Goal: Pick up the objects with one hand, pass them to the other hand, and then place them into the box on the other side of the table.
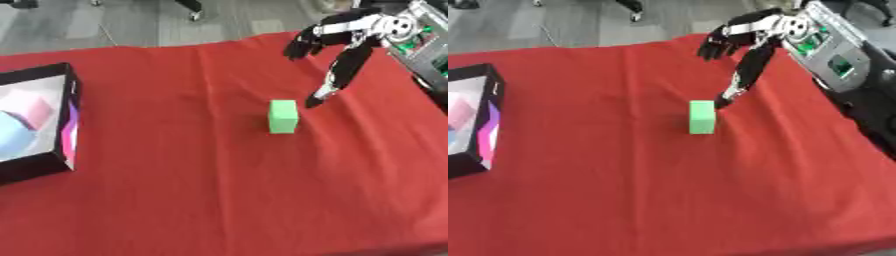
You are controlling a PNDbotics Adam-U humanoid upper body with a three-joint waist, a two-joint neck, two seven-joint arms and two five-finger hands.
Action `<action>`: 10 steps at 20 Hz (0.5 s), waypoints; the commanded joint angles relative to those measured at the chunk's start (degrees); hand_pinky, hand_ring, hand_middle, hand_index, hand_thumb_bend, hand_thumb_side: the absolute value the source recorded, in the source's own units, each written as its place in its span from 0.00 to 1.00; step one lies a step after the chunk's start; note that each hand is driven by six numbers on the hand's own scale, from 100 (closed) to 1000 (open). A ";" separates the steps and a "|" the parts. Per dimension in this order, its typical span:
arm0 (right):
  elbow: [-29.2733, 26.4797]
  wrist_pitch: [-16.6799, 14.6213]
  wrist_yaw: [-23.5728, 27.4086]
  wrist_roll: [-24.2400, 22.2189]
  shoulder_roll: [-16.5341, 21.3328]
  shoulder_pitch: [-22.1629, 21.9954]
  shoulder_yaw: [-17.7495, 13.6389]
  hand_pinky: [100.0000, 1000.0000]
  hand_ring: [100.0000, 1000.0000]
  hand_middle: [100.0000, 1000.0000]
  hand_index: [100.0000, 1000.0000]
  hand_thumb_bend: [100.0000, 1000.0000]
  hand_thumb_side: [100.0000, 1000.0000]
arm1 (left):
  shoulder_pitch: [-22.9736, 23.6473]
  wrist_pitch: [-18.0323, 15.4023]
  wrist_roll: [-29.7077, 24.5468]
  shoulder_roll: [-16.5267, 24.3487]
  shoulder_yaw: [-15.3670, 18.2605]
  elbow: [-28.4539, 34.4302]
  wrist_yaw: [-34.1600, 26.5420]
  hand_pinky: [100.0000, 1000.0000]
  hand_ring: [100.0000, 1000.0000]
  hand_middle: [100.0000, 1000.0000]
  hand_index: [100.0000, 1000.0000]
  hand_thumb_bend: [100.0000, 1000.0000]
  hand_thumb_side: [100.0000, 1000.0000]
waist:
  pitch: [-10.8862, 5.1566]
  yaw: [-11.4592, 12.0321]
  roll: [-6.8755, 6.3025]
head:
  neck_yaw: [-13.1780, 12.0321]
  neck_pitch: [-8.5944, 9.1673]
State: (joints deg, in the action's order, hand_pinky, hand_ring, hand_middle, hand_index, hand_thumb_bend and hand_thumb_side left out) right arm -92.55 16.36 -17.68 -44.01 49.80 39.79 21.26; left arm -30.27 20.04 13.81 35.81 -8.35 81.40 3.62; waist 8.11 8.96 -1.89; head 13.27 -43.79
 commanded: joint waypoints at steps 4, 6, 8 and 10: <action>2.11 1.47 -2.46 0.87 0.97 1.96 3.08 0.92 0.89 0.80 0.88 0.59 0.10 | -0.79 0.37 -0.33 2.16 0.12 0.88 0.58 0.80 0.68 0.61 0.73 0.43 0.57 | -1.81 -0.05 0.70 | 0.45 -0.33; 2.63 2.18 -2.96 0.82 0.57 2.36 3.88 0.92 0.89 0.81 0.88 0.58 0.09 | -0.68 0.50 -0.47 2.16 0.10 0.82 0.68 0.80 0.68 0.61 0.73 0.43 0.57 | -1.86 -0.13 0.65 | 0.72 -0.33; 3.00 3.32 -3.72 0.83 0.10 2.63 4.50 0.92 0.90 0.81 0.88 0.58 0.08 | -0.57 0.61 -0.52 2.13 0.13 0.76 0.71 0.80 0.68 0.61 0.72 0.43 0.57 | -1.91 -0.26 0.65 | 0.91 -0.33; 2.81 4.35 -3.99 0.78 -0.29 2.85 5.07 0.92 0.90 0.81 0.88 0.58 0.07 | -0.46 0.69 -0.58 2.09 0.08 0.69 0.72 0.80 0.68 0.61 0.72 0.42 0.57 | -1.94 -0.36 0.62 | 0.94 -0.33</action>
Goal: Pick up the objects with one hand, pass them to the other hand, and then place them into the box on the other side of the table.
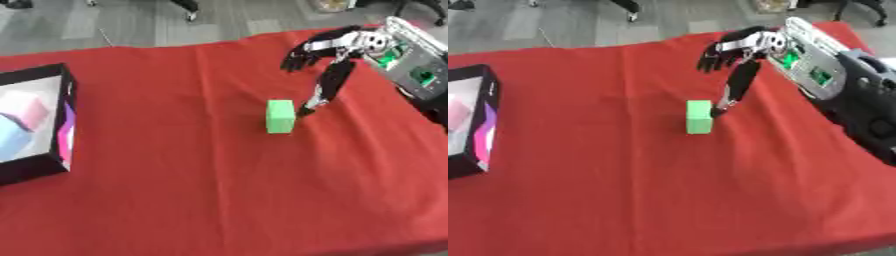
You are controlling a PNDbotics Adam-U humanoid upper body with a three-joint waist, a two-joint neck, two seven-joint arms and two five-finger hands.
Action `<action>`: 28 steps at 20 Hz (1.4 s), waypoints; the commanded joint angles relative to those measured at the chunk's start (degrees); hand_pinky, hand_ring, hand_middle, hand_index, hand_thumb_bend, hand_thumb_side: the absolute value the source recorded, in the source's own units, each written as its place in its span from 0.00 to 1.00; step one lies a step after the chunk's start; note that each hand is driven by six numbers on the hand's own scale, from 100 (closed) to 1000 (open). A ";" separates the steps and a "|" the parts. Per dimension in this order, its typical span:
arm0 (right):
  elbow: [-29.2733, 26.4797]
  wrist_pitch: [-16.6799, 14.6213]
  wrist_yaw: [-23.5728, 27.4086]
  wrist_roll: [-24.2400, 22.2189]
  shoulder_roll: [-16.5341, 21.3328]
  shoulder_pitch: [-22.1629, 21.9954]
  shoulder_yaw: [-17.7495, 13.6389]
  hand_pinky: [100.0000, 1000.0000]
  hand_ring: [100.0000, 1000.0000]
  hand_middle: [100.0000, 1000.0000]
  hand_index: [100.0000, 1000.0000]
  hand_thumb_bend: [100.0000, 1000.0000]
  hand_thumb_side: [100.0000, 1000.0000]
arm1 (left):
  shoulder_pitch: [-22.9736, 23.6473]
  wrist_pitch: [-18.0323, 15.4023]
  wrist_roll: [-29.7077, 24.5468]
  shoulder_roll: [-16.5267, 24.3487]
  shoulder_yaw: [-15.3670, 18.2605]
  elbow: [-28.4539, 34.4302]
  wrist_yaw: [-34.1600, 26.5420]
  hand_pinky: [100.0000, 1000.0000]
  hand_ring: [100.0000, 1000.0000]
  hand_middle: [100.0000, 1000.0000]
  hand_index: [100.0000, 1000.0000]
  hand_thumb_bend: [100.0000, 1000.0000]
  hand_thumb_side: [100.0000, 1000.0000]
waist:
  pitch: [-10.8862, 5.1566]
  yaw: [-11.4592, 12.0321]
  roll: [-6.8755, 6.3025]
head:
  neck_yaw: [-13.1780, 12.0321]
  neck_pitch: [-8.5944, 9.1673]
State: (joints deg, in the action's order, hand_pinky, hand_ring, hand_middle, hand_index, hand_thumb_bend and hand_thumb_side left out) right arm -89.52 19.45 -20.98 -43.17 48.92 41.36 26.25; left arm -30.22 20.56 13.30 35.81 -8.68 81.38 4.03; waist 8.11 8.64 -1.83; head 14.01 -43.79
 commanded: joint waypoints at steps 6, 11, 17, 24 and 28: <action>-0.40 3.72 -0.66 0.90 0.44 1.54 0.99 0.92 0.90 0.81 0.89 0.55 0.05 | -0.33 0.35 -0.25 2.16 0.38 0.67 0.53 0.80 0.68 0.61 0.72 0.42 0.56 | -2.00 -0.20 0.42 | -0.22 -0.33; -2.48 4.82 0.41 2.81 1.43 0.68 1.54 0.92 0.89 0.81 0.89 0.55 0.04 | -0.28 0.51 -0.13 2.12 0.42 0.69 0.48 0.80 0.68 0.61 0.72 0.42 0.56 | -1.80 -0.19 0.38 | -1.56 -0.33; -6.26 7.21 1.37 5.76 2.94 -1.01 2.18 0.92 0.90 0.81 0.90 0.54 0.03 | -0.20 0.61 -0.05 1.98 0.44 0.67 0.36 0.80 0.68 0.60 0.71 0.42 0.56 | -1.48 -0.16 0.36 | -2.14 -0.33; -8.84 11.13 1.93 8.25 2.79 -1.72 2.86 0.91 0.89 0.81 0.90 0.53 0.03 | 0.03 0.77 -0.04 1.80 0.45 0.60 0.28 0.80 0.68 0.60 0.71 0.41 0.56 | -1.30 -0.28 0.10 | -1.67 -0.33; -9.35 12.57 2.31 8.10 2.39 -2.02 3.44 0.91 0.89 0.81 0.90 0.53 0.03 | 0.10 0.86 -0.05 1.65 0.43 0.57 0.23 0.80 0.68 0.60 0.71 0.41 0.56 | -1.14 -0.35 -0.16 | -1.14 -0.33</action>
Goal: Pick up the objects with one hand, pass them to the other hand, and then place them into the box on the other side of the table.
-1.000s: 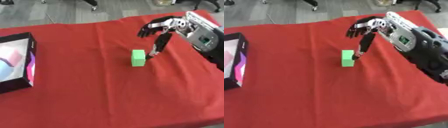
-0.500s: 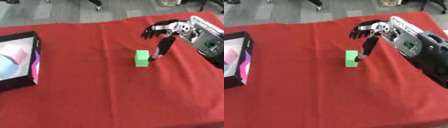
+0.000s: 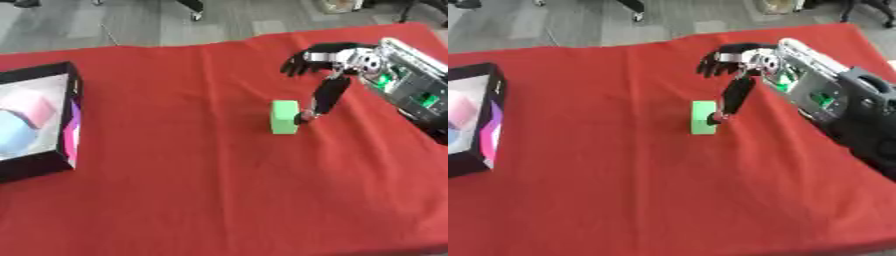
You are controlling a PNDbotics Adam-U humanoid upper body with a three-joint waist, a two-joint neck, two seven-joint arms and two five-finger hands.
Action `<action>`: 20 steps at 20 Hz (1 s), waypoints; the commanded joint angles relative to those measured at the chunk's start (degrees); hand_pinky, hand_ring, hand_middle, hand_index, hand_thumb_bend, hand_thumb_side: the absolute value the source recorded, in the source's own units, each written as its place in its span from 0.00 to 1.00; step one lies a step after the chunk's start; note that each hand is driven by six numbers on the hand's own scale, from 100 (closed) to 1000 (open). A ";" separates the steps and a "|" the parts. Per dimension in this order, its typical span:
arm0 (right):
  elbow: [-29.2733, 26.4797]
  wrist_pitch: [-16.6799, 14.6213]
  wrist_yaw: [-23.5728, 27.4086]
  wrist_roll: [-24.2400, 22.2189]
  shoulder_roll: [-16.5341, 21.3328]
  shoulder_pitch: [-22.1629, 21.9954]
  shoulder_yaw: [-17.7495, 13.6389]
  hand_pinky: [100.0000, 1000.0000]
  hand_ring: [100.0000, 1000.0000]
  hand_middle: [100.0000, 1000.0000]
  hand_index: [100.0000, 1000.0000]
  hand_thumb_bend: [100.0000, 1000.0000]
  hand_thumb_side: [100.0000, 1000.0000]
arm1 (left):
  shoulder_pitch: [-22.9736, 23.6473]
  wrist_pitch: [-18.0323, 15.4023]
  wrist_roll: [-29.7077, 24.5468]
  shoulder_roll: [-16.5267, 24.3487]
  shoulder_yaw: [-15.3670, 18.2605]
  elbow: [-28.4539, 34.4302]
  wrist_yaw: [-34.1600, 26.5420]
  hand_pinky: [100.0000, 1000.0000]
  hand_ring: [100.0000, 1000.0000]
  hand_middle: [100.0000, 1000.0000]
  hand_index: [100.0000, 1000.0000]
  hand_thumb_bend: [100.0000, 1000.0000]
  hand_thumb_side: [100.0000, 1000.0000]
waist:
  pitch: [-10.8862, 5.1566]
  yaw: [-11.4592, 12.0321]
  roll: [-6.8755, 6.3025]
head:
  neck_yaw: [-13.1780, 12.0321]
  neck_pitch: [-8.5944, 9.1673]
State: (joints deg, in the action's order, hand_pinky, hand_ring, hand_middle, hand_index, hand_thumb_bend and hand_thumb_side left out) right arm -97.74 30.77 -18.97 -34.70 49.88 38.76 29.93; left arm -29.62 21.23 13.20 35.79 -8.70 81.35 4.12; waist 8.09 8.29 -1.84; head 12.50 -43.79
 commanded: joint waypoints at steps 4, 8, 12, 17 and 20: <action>-0.95 1.52 -0.16 -0.63 0.93 0.39 0.27 0.91 0.89 0.81 0.90 0.53 0.03 | -0.39 0.24 0.07 1.55 0.46 0.58 0.11 0.80 0.68 0.60 0.71 0.41 0.56 | -0.99 -0.09 -0.37 | 0.66 -0.32; -0.29 1.39 -0.70 -0.72 0.53 0.15 0.63 0.91 0.89 0.81 0.90 0.53 0.03 | -0.34 0.27 0.05 1.43 0.44 0.57 0.09 0.80 0.68 0.60 0.71 0.41 0.56 | -0.88 -0.13 -0.55 | 0.79 -0.32; 0.42 1.15 -1.13 -0.66 0.30 0.02 0.80 0.91 0.89 0.81 0.90 0.53 0.03 | -0.36 0.24 -0.01 1.37 0.45 0.59 0.13 0.80 0.68 0.61 0.71 0.40 0.57 | -0.76 -0.12 -0.66 | 0.93 -0.32; 2.62 0.47 -2.56 -0.41 -0.63 -0.18 1.49 0.91 0.89 0.81 0.89 0.52 0.02 | -0.45 0.12 -0.25 1.16 0.33 0.67 0.16 0.80 0.69 0.61 0.71 0.39 0.57 | -0.55 -0.05 -0.84 | 1.15 -0.32; 4.33 -0.05 -3.30 -0.05 -1.34 -0.33 1.68 0.91 0.89 0.80 0.88 0.52 0.03 | -0.48 0.08 -0.28 1.11 0.32 0.80 0.15 0.80 0.69 0.61 0.71 0.39 0.57 | -0.42 0.00 -0.96 | 1.28 -0.32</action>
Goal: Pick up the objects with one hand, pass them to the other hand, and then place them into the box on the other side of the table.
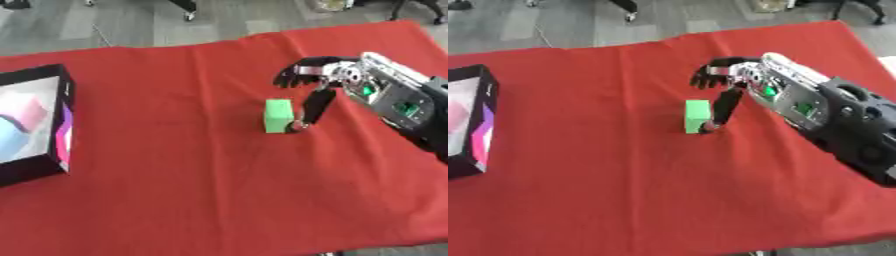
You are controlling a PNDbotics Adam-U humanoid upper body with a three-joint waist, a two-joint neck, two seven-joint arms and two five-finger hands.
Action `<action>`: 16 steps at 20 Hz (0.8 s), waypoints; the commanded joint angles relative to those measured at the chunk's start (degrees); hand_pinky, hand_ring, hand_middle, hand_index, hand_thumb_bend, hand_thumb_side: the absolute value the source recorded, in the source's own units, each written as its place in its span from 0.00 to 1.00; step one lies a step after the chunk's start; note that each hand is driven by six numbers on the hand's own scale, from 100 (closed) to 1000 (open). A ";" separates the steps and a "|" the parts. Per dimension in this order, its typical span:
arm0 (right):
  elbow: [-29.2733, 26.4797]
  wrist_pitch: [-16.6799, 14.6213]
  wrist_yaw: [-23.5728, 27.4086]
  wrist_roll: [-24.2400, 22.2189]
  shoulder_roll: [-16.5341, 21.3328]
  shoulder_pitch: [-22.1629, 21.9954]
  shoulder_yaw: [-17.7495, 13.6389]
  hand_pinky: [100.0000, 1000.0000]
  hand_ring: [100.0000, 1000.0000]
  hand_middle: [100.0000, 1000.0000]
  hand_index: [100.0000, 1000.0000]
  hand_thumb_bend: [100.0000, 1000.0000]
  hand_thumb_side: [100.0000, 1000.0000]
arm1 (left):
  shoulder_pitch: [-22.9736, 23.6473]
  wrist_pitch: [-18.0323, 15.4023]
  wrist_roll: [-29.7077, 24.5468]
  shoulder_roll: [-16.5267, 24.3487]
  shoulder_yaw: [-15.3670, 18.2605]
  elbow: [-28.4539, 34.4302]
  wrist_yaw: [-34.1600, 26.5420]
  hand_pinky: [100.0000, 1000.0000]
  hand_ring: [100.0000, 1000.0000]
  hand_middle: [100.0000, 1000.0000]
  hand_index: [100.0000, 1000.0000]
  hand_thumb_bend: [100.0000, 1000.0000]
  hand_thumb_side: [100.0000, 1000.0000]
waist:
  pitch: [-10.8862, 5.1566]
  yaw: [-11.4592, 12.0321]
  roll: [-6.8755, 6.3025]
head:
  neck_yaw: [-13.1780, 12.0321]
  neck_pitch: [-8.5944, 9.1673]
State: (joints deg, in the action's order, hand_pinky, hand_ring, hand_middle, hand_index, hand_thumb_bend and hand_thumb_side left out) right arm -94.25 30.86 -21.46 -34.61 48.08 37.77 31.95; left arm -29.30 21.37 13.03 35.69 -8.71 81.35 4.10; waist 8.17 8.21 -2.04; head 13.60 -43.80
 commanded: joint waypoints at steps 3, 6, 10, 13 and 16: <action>2.33 -0.62 -1.39 0.02 -0.21 0.72 0.07 0.91 0.89 0.80 0.88 0.52 0.03 | -0.84 -0.06 -0.15 1.14 0.30 0.94 0.12 0.80 0.69 0.61 0.71 0.39 0.57 | -0.41 0.17 -0.89 | 0.32 -0.32; 3.69 -1.23 -2.09 -0.13 -0.88 0.89 0.61 0.91 0.89 0.80 0.88 0.52 0.03 | -0.86 -0.05 -0.13 1.09 0.28 1.12 0.10 0.80 0.69 0.61 0.71 0.38 0.57 | -0.37 0.29 -0.99 | 0.50 -0.32; 5.11 -1.67 -2.94 0.39 -1.48 0.90 0.67 0.91 0.89 0.80 0.88 0.51 0.03 | -0.75 -0.01 -0.12 1.00 0.28 1.19 0.14 0.80 0.69 0.61 0.71 0.38 0.57 | -0.30 0.41 -1.09 | 0.63 -0.32; 6.12 -1.87 -3.10 1.02 -1.94 0.96 0.58 0.91 0.88 0.80 0.87 0.50 0.03 | -0.70 -0.01 -0.16 0.83 0.25 1.16 0.13 0.80 0.69 0.61 0.71 0.38 0.57 | -0.20 0.48 -1.17 | 0.72 -0.32; 7.19 -1.92 -3.32 1.68 -2.34 1.02 0.55 0.91 0.88 0.79 0.87 0.49 0.04 | -0.68 0.00 -0.16 0.74 0.26 1.16 0.12 0.80 0.69 0.61 0.71 0.38 0.57 | -0.08 0.55 -1.28 | 0.78 -0.32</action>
State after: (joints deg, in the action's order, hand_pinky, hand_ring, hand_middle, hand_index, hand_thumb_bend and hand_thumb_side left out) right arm -87.12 28.83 -24.39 -33.23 45.04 37.78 33.03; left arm -29.30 21.41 12.95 35.17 -8.73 81.37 4.10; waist 8.18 8.66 -2.61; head 14.28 -43.80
